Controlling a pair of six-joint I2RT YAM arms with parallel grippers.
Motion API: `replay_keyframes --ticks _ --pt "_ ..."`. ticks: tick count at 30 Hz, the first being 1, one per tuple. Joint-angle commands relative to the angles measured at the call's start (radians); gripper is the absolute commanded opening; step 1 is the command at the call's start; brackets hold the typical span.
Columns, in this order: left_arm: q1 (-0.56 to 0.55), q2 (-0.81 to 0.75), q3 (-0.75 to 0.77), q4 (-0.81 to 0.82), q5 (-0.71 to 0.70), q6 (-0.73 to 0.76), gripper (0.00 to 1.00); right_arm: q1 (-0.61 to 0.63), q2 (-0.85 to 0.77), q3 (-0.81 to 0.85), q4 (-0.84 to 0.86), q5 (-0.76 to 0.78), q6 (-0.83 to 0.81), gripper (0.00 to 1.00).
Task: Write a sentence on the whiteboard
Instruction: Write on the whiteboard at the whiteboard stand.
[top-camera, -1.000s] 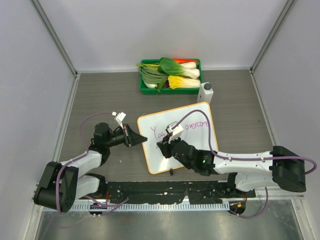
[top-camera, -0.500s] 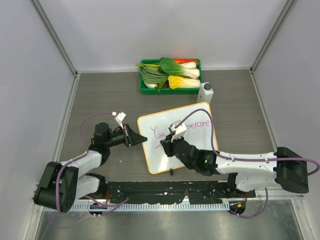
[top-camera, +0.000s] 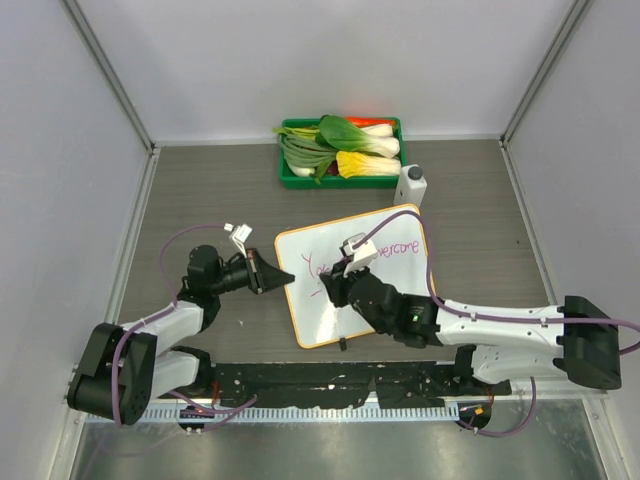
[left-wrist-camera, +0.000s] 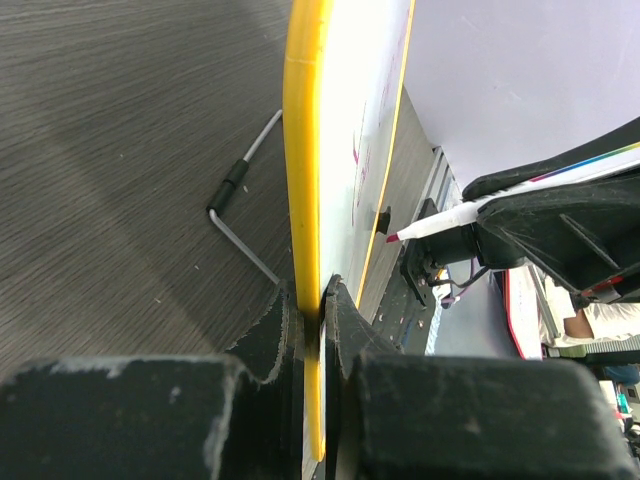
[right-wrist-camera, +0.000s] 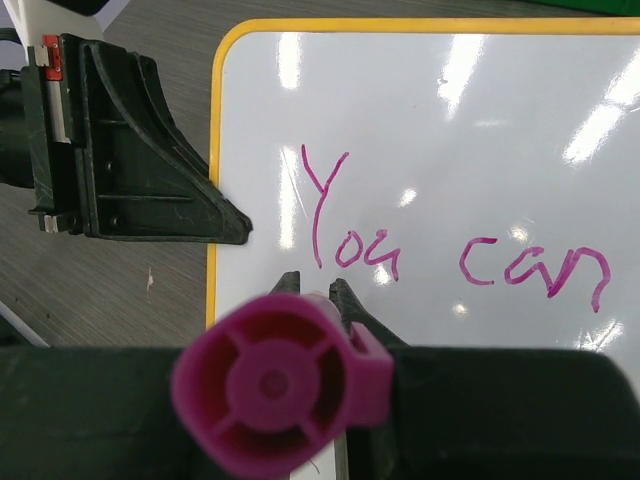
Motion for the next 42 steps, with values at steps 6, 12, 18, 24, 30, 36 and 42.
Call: replay_keyframes --ticks 6,12,18,24,30,36,42 --pt "-0.001 0.012 0.004 -0.018 -0.045 0.079 0.0 0.0 0.058 0.04 0.048 0.001 0.012 0.01" --pt "-0.001 0.013 0.004 -0.016 -0.043 0.078 0.0 -0.002 0.081 0.045 0.019 -0.008 0.037 0.01" --pt "-0.001 0.013 0.004 -0.018 -0.045 0.078 0.0 -0.002 0.077 0.031 -0.013 -0.002 0.053 0.01" --pt "-0.001 0.016 0.006 -0.016 -0.042 0.076 0.0 -0.002 0.071 0.016 -0.038 -0.02 0.066 0.01" --pt "-0.001 0.018 0.006 -0.019 -0.042 0.078 0.0 -0.002 0.066 -0.004 -0.065 -0.038 0.066 0.01" --pt "-0.001 0.018 0.006 -0.016 -0.043 0.078 0.0 -0.002 0.037 -0.033 -0.096 -0.052 0.078 0.01" --pt "-0.001 0.018 0.007 -0.018 -0.042 0.078 0.0 0.0 0.037 -0.036 -0.12 -0.026 0.066 0.01"
